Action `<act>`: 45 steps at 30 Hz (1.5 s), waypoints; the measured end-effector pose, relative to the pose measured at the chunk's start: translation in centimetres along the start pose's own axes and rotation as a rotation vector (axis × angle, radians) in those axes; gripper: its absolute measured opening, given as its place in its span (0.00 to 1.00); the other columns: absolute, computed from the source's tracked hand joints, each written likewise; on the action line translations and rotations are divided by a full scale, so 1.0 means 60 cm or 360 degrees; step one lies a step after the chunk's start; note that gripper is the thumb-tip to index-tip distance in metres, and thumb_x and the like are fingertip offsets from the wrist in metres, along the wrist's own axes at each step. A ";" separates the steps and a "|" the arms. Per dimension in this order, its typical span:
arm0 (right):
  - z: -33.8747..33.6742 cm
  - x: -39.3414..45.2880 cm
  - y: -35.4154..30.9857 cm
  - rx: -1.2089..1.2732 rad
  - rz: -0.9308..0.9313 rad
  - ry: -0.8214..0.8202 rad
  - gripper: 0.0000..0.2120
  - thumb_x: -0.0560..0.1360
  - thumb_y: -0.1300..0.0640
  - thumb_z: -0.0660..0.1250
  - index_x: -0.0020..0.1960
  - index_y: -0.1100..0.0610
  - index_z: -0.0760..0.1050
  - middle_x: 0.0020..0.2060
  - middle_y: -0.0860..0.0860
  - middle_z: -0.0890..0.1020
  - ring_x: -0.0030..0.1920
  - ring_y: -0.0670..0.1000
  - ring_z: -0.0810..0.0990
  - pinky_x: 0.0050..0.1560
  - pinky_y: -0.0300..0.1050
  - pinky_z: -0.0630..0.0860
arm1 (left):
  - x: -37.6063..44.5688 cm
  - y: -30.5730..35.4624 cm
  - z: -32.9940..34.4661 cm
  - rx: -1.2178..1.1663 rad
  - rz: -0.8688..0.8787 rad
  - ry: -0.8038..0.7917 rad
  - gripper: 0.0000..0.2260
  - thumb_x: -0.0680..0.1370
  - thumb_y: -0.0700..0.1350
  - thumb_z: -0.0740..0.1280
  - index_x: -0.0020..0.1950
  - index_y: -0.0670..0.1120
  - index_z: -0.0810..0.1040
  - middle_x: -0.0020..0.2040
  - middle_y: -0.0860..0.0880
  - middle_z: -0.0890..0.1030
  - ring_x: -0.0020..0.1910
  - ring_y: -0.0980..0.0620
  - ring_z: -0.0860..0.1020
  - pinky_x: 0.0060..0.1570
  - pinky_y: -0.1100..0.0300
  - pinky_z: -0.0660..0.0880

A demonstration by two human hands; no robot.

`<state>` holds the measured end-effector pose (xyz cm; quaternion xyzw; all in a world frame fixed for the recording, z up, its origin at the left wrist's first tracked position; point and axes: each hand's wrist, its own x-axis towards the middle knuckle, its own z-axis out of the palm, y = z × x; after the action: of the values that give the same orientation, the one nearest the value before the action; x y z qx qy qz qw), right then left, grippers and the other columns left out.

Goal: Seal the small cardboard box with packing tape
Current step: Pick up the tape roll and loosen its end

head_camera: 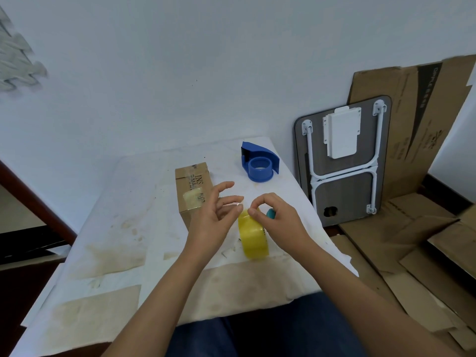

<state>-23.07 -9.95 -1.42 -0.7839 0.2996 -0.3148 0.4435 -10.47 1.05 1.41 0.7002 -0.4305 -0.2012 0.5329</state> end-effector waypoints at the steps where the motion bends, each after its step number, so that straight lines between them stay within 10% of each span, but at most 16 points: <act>1: 0.000 0.001 0.000 0.0017 0.0001 -0.0004 0.02 0.77 0.53 0.68 0.46 0.50 0.77 0.46 0.43 0.79 0.49 0.41 0.76 0.47 0.30 0.71 | -0.004 -0.002 0.004 -0.0007 0.0005 -0.0002 0.23 0.77 0.44 0.71 0.69 0.60 0.69 0.60 0.64 0.79 0.54 0.65 0.81 0.54 0.67 0.78; 14: -0.002 -0.004 0.007 0.0111 0.0073 0.0042 0.08 0.76 0.55 0.68 0.41 0.44 0.75 0.44 0.40 0.78 0.46 0.31 0.74 0.46 0.32 0.71 | -0.002 -0.020 0.026 -0.0016 -0.0096 0.0195 0.10 0.76 0.46 0.72 0.49 0.53 0.71 0.44 0.56 0.86 0.42 0.60 0.82 0.40 0.73 0.74; 21: -0.006 -0.004 0.013 0.0124 0.0097 0.0030 0.02 0.76 0.54 0.68 0.45 0.50 0.77 0.45 0.42 0.79 0.47 0.40 0.76 0.45 0.32 0.70 | 0.001 -0.030 0.034 -0.0181 -0.0070 0.0087 0.03 0.78 0.41 0.70 0.45 0.49 0.82 0.44 0.54 0.84 0.46 0.50 0.81 0.51 0.51 0.80; 30: -0.012 -0.008 0.020 0.0184 0.0113 0.0057 0.02 0.76 0.55 0.69 0.45 0.49 0.78 0.46 0.43 0.79 0.48 0.43 0.77 0.48 0.35 0.72 | 0.004 -0.017 0.033 -0.0037 -0.0127 0.0037 0.09 0.77 0.44 0.71 0.54 0.57 0.85 0.44 0.58 0.83 0.38 0.64 0.76 0.40 0.74 0.73; 45: -0.005 -0.022 0.015 0.0107 0.0021 0.0167 0.05 0.76 0.56 0.69 0.45 0.46 0.76 0.45 0.41 0.78 0.48 0.39 0.77 0.47 0.26 0.71 | -0.007 -0.029 0.049 0.0710 0.0683 0.0293 0.05 0.77 0.43 0.69 0.49 0.46 0.85 0.45 0.51 0.83 0.42 0.57 0.77 0.42 0.66 0.75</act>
<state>-24.30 -9.51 -2.38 -0.7490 0.3169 -0.3623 0.4553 -12.18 -0.21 -1.31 0.7082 -0.5518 0.0794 0.4332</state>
